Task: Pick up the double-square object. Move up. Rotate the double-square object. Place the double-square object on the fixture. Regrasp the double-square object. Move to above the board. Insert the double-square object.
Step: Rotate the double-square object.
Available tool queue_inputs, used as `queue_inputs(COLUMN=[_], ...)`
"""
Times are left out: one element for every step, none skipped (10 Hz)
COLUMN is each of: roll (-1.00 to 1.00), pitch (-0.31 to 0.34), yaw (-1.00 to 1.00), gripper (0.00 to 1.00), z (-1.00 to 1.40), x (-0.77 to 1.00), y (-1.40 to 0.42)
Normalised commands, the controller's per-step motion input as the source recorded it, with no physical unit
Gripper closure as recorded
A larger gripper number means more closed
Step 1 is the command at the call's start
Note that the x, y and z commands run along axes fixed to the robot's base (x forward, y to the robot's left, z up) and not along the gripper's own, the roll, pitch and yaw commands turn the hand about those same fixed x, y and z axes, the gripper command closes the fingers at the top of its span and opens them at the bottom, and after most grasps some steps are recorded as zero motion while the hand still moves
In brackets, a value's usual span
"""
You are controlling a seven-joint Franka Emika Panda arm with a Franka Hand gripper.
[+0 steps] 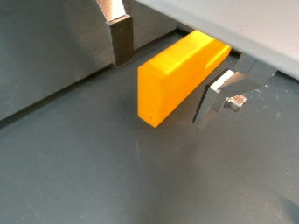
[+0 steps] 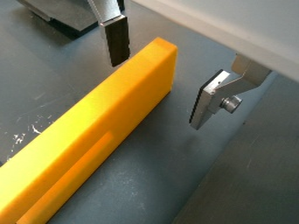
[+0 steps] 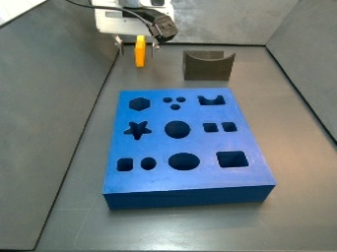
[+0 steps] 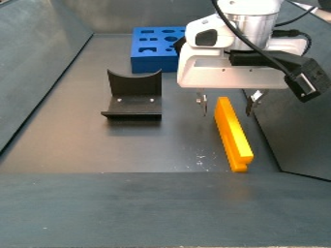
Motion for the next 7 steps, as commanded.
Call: queue_inputs(roll=[-0.14, -0.14, -0.14, -0.14, -0.15, -0.15, -0.15], pitch=[-0.079, -0.083, -0.079, -0.078, -0.078, -0.083, -0.091], yaw=[0.02, 0.03, 0.02, 0.02, 0.02, 0.02, 0.02], gripper=[0.00, 0.00, 0.00, 0.00, 0.00, 0.00, 0.00], z=[-0.48, -0.46, -0.42, -0.40, -0.38, -0.36, -0.33], x=[0.04, 0.04, 0.04, 0.04, 0.04, 0.04, 0.04], y=[0.01, 0.01, 0.01, 0.01, 0.01, 0.01, 0.01])
